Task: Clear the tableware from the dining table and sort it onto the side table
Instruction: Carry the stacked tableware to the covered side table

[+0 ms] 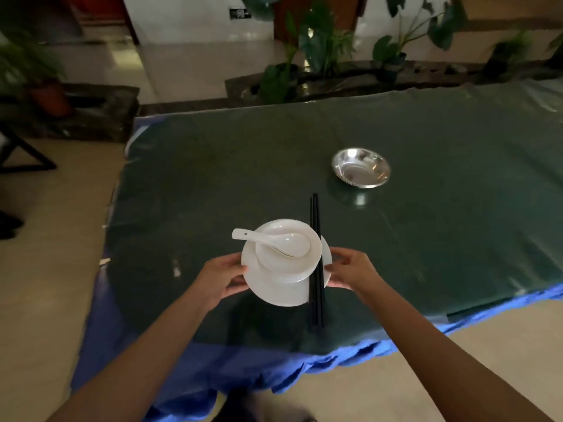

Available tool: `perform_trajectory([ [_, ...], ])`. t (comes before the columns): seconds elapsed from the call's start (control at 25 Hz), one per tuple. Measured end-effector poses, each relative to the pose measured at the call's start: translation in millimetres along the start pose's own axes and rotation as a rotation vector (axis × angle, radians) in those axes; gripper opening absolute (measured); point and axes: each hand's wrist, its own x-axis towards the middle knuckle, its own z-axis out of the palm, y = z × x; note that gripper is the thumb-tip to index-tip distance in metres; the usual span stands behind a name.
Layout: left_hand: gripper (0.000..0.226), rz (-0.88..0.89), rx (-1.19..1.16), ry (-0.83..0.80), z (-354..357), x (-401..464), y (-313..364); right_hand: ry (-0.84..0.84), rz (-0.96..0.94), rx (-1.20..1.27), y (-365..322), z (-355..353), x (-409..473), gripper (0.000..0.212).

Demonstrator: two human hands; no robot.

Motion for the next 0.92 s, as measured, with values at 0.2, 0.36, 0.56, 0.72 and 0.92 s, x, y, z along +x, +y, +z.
perform_trajectory([
  [0.2,0.035,-0.064,0.04,0.038,-10,54,7,-0.039,0.033,-0.024,-1,9,60,0.045],
  [0.36,0.038,-0.084,0.068,0.042,-18,90,8,-0.048,0.068,-0.049,9,19,102,0.049],
  [0.56,0.04,-0.106,0.08,0.082,-21,132,0,-0.06,0.107,-0.076,28,25,152,0.05],
  [0.72,0.04,-0.108,0.116,0.097,-18,149,-9,-0.115,0.106,-0.128,37,20,180,0.049],
  [0.92,0.038,-0.087,0.168,0.115,-16,149,-11,-0.203,0.115,-0.148,31,10,191,0.042],
])
